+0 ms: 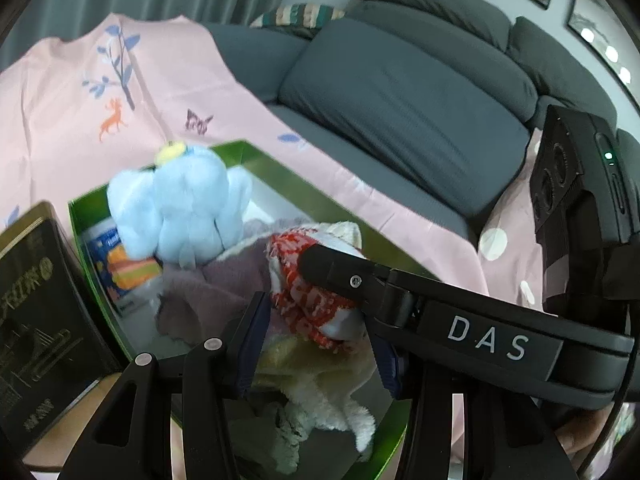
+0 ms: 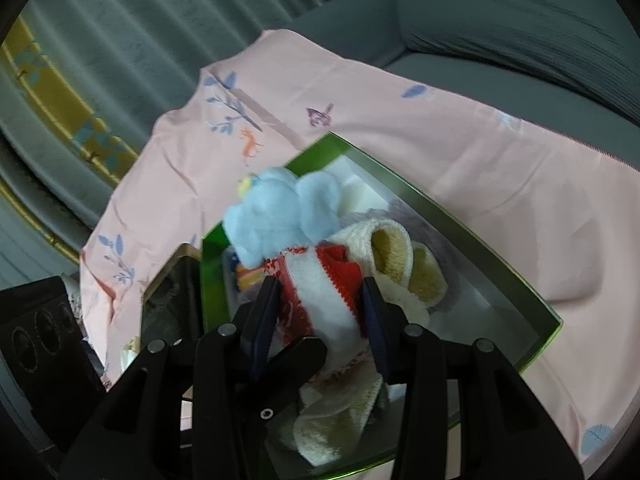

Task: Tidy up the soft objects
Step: 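Lower the knitted item onto the cloths and open the right gripper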

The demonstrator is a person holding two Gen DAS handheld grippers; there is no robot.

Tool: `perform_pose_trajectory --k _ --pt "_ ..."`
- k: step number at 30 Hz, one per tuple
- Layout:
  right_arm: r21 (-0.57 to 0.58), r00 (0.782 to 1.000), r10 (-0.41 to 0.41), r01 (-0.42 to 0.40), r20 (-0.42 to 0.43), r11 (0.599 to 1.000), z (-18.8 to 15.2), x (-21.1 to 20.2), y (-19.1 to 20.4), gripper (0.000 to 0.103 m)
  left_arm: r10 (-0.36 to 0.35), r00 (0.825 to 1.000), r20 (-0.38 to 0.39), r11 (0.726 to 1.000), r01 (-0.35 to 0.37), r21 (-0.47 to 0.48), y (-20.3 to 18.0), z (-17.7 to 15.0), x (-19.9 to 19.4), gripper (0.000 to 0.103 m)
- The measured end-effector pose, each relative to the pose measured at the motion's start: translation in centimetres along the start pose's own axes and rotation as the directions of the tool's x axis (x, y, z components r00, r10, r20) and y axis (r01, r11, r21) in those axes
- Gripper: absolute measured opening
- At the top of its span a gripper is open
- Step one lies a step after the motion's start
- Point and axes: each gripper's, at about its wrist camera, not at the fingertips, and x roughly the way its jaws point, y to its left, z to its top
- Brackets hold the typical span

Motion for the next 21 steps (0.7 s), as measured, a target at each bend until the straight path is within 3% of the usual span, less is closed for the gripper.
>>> perform_pose_trajectory --k 21 --pt "0.004 0.998 -0.053 0.053 -0.029 0.999 -0.2 1.1 -0.4 0.043 0.055 0.997 -0.047 0.998 -0.056 -0.008 -0.4 -0.3 1.6 0.05"
